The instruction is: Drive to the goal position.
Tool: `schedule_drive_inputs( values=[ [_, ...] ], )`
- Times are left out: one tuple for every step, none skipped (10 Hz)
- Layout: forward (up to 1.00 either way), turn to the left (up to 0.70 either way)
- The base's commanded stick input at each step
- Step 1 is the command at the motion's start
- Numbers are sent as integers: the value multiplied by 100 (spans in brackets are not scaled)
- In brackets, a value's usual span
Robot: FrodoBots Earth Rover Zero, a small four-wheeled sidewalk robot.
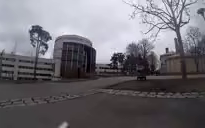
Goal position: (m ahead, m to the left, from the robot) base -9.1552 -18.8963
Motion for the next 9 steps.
schedule_drive_inputs(
  values=[
    [0,-100],
    [0,-100],
    [0,-100],
    [0,-100],
    [0,-100],
    [0,-100],
    [0,-100],
    [0,-100],
    [0,-100]
  ],
)
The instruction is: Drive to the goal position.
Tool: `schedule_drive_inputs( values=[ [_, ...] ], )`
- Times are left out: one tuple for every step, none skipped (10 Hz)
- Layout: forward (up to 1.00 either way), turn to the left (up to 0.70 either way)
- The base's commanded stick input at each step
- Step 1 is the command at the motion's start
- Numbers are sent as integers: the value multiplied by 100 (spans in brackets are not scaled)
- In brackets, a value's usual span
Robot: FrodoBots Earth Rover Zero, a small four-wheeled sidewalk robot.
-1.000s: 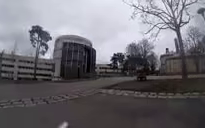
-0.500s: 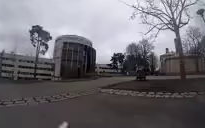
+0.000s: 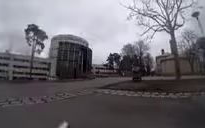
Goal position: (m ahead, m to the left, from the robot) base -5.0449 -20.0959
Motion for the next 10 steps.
schedule_drive_inputs(
  values=[
    [0,-100],
    [0,-100],
    [0,-100],
    [0,-100],
    [0,-100],
    [0,-100],
    [0,-100],
    [0,-100],
    [0,-100],
    [0,-100]
  ],
)
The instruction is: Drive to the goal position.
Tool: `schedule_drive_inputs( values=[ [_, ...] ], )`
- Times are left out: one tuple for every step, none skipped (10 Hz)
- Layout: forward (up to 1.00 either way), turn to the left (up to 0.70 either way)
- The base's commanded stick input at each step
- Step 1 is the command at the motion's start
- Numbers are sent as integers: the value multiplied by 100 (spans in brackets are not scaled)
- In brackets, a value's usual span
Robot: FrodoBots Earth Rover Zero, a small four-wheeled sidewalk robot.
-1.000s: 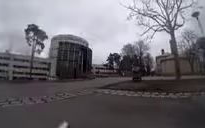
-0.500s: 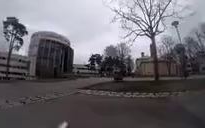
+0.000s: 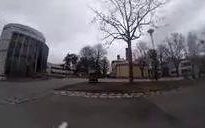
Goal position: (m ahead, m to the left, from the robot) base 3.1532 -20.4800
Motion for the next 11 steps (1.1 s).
schedule_drive_inputs(
  values=[
    [0,-100],
    [5,-94],
    [21,-71],
    [37,-49],
    [100,-35],
    [100,-8],
    [100,0],
    [100,0],
    [100,0],
    [100,0],
    [100,0]
  ],
)
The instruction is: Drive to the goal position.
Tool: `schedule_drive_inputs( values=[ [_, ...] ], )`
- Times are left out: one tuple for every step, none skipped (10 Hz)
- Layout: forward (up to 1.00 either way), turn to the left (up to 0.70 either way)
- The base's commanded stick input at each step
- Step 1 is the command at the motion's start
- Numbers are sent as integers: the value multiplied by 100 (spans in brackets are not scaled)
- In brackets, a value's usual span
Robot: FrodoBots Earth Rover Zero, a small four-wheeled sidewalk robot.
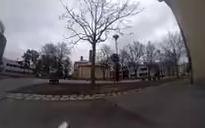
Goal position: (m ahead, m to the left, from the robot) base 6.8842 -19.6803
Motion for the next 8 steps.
schedule_drive_inputs(
  values=[
    [100,0],
    [100,0],
    [100,0],
    [100,0],
    [100,-9],
    [100,-20],
    [100,-30],
    [100,-40]
  ],
)
